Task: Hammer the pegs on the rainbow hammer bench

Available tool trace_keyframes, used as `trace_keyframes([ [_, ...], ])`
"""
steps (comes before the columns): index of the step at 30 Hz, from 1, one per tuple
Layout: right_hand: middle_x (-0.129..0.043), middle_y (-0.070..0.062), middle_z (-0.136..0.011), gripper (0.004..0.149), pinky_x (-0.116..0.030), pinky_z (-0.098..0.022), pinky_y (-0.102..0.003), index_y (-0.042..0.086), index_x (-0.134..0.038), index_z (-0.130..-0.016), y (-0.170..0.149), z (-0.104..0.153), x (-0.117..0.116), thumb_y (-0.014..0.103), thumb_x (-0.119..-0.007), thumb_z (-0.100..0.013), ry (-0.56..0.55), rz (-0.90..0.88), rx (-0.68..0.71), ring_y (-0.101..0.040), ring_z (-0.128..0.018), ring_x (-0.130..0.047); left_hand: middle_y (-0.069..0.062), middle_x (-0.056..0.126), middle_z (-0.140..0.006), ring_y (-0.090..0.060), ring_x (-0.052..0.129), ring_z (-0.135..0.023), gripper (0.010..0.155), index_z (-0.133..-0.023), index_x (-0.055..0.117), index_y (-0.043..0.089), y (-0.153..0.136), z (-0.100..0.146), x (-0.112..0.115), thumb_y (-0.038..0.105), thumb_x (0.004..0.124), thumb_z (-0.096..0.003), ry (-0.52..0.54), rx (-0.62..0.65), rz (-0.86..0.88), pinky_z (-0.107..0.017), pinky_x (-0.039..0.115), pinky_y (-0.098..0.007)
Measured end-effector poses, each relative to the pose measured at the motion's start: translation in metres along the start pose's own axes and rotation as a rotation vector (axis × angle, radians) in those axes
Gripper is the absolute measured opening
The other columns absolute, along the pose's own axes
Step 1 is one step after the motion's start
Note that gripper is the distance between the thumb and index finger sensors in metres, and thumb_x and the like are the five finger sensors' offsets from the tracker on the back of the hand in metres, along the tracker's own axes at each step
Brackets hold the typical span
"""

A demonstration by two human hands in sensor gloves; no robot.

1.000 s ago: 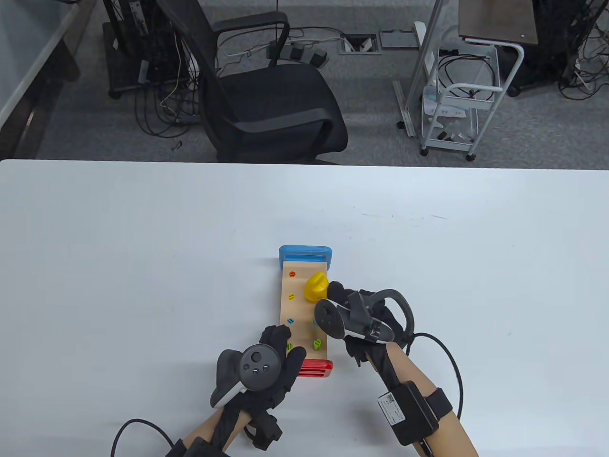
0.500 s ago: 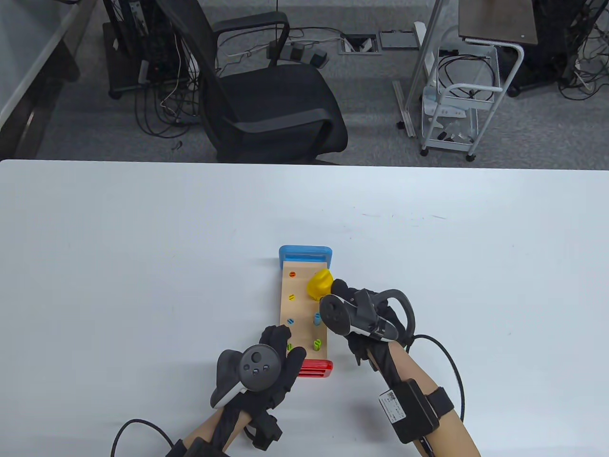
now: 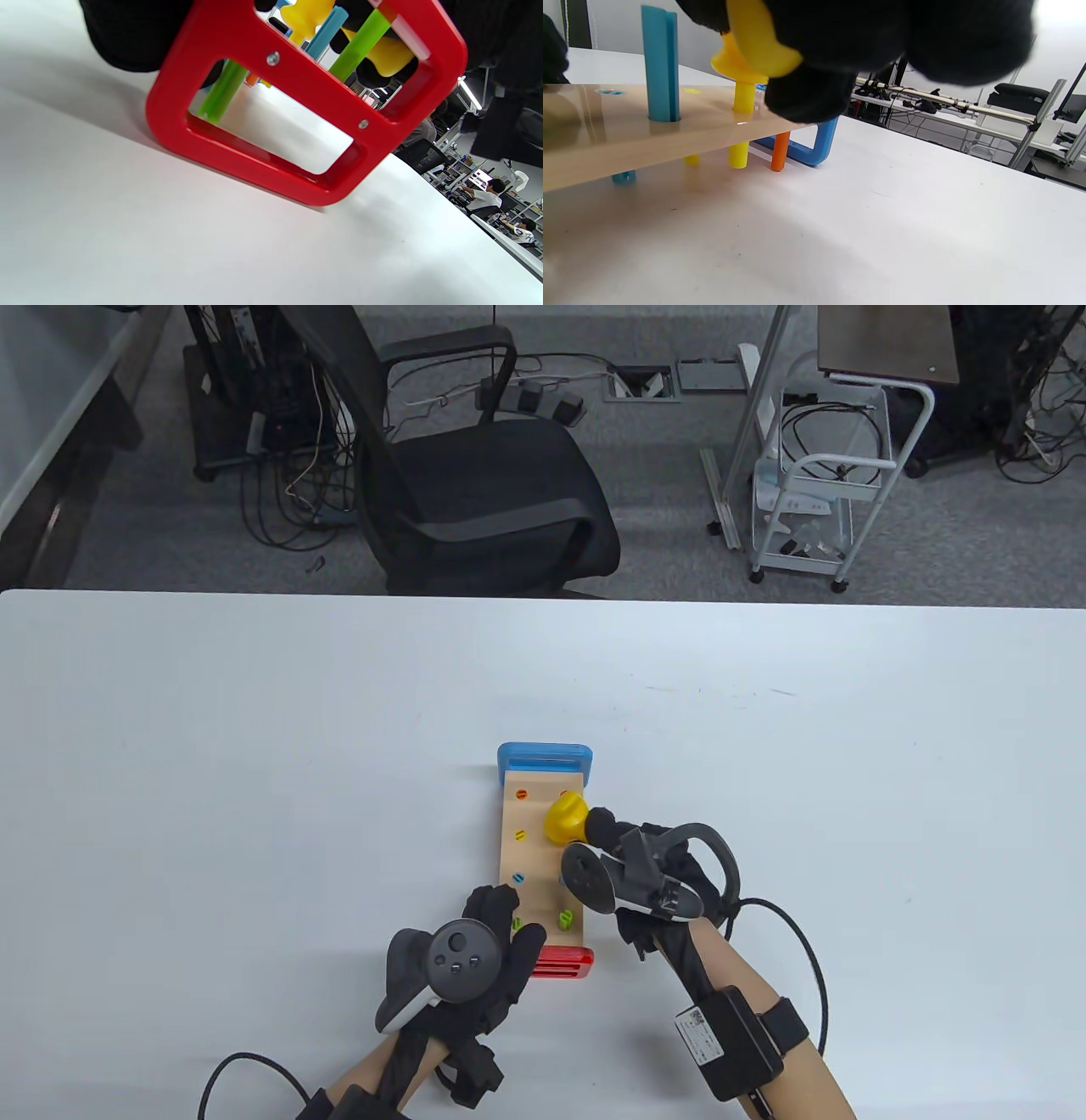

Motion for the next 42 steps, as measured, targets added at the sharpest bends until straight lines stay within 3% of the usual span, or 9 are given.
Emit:
trace_keyframes([
  [5,-0.097,-0.011,-0.059,0.063,-0.086,-0.031,-0.045,-0.005,-0.067,-0.099,-0.008,0.023,0.031,0.044,-0.053,-0.062,-0.456,-0.116,0.001,-0.016,-0.024,-0.091,-0.055,0.048,-0.109,-0.052,0.089,-0.082,0.088,-0.113,0.035,-0.015,0.000,0.000,0.000,0.056,0.038,-0.0598,-0.001,0.001,-0.001,-0.059,0.079,-0.060],
  [9,-0.092,-0.005,-0.069,0.063,-0.087,-0.039,-0.040,0.002,-0.055,-0.105,-0.006,0.007,-0.009,0.049,-0.046,-0.063,0.147,0.007,-0.073,-0.011,-0.033,-0.090,-0.056,0.047,-0.108,-0.052,0.089,-0.082,0.088,-0.113,0.035,-0.015,0.000,0.000,0.000,0.056,0.038,-0.0599,-0.003,0.000,-0.002,-0.059,0.079,-0.060],
  [11,-0.101,-0.013,-0.054,0.063,-0.087,-0.026,-0.044,-0.006,-0.074,-0.097,-0.003,0.002,0.004,0.043,-0.059,-0.062,-0.130,-0.045,0.043,-0.016,-0.019,-0.091,-0.055,0.047,-0.109,-0.052,0.089,-0.082,0.088,-0.113,0.035,-0.015,0.000,0.000,0.000,0.056,0.037,-0.0599,-0.002,0.001,-0.002,-0.059,0.079,-0.060],
  [20,-0.097,-0.011,-0.059,0.064,-0.086,-0.031,-0.044,-0.005,-0.066,-0.101,-0.007,0.016,0.024,0.044,-0.053,-0.062,-0.393,-0.072,-0.010,-0.016,-0.024,-0.090,-0.055,0.048,-0.109,-0.052,0.089,-0.082,0.088,-0.113,0.035,-0.015,0.000,0.000,0.000,0.056,0.038,-0.0600,-0.002,0.000,-0.002,-0.059,0.079,-0.060],
  [24,-0.095,-0.005,-0.065,0.064,-0.089,-0.035,-0.038,0.001,-0.056,-0.105,-0.003,0.010,-0.019,0.047,-0.045,-0.062,-0.066,-0.035,-0.073,-0.009,-0.028,-0.091,-0.055,0.047,-0.109,-0.052,0.089,-0.082,0.089,-0.113,0.035,-0.015,0.000,0.000,0.000,0.056,0.037,-0.0600,-0.003,0.000,-0.002,-0.059,0.079,-0.060],
  [32,-0.097,-0.011,-0.061,0.064,-0.086,-0.033,-0.044,-0.002,-0.064,-0.105,-0.002,0.002,0.002,0.045,-0.053,-0.062,-0.051,-0.049,0.004,-0.016,-0.026,-0.090,-0.055,0.048,-0.108,-0.052,0.089,-0.082,0.089,-0.113,0.035,-0.015,0.000,0.000,0.000,0.056,0.037,-0.0599,0.000,0.001,-0.002,-0.059,0.079,-0.060],
  [35,-0.097,-0.011,-0.058,0.064,-0.086,-0.030,-0.044,-0.003,-0.066,-0.103,-0.010,0.017,0.021,0.044,-0.054,-0.062,-0.404,-0.128,-0.019,-0.015,-0.023,-0.090,-0.055,0.048,-0.108,-0.052,0.089,-0.082,0.089,-0.113,0.035,-0.015,0.000,0.000,0.001,0.056,0.037,-0.0599,0.000,0.001,-0.002,-0.059,0.079,-0.060],
  [39,-0.094,-0.005,-0.064,0.064,-0.087,-0.036,-0.039,0.004,-0.057,-0.107,-0.010,0.009,-0.014,0.049,-0.048,-0.062,0.020,-0.052,-0.038,-0.011,-0.028,-0.089,-0.055,0.048,-0.108,-0.052,0.089,-0.082,0.089,-0.113,0.035,-0.015,0.000,0.000,0.001,0.056,0.037,-0.0599,0.000,-0.001,-0.003,-0.059,0.079,-0.060],
  [42,-0.098,-0.013,-0.056,0.064,-0.085,-0.028,-0.045,-0.004,-0.067,-0.103,-0.009,0.000,-0.009,0.044,-0.056,-0.062,-0.045,-0.101,0.015,-0.016,-0.020,-0.088,-0.056,0.048,-0.108,-0.052,0.089,-0.082,0.089,-0.113,0.035,-0.015,0.000,0.000,0.001,0.056,0.038,-0.0599,0.000,0.000,-0.002,-0.059,0.079,-0.060],
])
Point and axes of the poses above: the tracker on the back of each hand, its own y axis roughly to the thumb side, its own z axis roughly from the fingertips to the wrist, x = y × z, the point moved 3 cm from there along -z, roughly from the wrist to the fingertips
